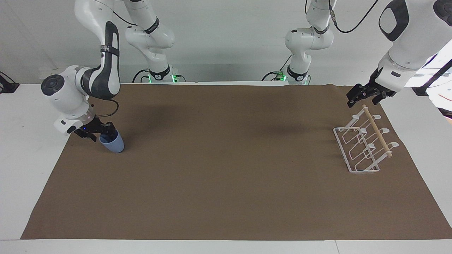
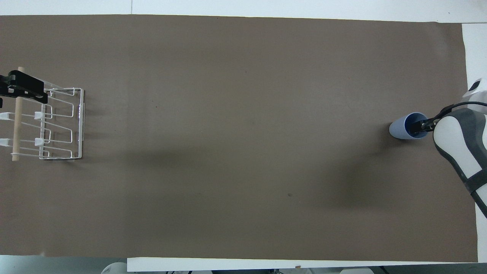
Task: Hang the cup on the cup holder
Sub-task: 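Close the right gripper on the blue cup's rim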
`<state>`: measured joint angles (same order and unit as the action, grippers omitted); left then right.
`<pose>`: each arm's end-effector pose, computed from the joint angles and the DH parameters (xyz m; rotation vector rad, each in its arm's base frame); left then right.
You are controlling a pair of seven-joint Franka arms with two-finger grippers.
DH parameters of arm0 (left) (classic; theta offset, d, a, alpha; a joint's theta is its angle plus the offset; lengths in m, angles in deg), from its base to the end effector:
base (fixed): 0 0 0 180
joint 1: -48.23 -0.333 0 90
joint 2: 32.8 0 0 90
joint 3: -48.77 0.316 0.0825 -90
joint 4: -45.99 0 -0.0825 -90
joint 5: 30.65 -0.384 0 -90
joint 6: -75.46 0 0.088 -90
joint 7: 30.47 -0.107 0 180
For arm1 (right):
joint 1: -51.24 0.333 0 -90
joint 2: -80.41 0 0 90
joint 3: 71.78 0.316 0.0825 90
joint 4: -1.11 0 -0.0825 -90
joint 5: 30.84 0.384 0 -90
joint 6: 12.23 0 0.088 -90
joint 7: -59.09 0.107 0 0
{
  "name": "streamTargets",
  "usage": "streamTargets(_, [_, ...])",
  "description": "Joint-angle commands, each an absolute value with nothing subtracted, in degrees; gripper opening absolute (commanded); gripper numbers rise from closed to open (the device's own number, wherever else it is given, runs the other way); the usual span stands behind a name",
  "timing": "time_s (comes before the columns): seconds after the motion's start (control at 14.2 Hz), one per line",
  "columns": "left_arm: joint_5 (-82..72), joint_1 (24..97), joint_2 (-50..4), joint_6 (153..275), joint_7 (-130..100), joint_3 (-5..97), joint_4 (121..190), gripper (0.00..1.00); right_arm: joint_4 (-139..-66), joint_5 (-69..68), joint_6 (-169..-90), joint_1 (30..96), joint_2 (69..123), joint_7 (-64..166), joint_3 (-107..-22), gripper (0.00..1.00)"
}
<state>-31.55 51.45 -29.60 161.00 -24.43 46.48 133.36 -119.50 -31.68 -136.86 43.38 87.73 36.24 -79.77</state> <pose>0.5607 -0.0516 0.6083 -3.1164 -0.0152 0.1340 0.5363 -0.1518 0.3537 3.1241 0.2057 -0.0987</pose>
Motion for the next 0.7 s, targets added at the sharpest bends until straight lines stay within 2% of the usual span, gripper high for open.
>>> streamTargets(0.0, [-31.9,51.2,-30.7,161.3,-23.5,46.4,134.7,1.00,-120.9,-30.7,-138.0,42.6,87.3,33.6,-79.3,0.33])
streamTargets(0.21, [-32.0,51.1,-30.9,161.3,-23.6,46.4,135.5,1.00,-120.5,-30.7,-137.9,43.0,87.3,31.7,-79.3,0.00])
streamTargets(0.49, [-32.0,51.1,-31.5,160.6,-23.8,46.4,136.1,1.00,-118.4,-30.7,-136.1,43.1,87.5,31.4,-79.3,0.00])
streamTargets(0.63, [-32.0,51.1,-33.6,161.2,-23.2,46.4,140.1,1.00,-113.4,-30.5,-126.8,43.6,87.2,31.4,-78.5,0.00])
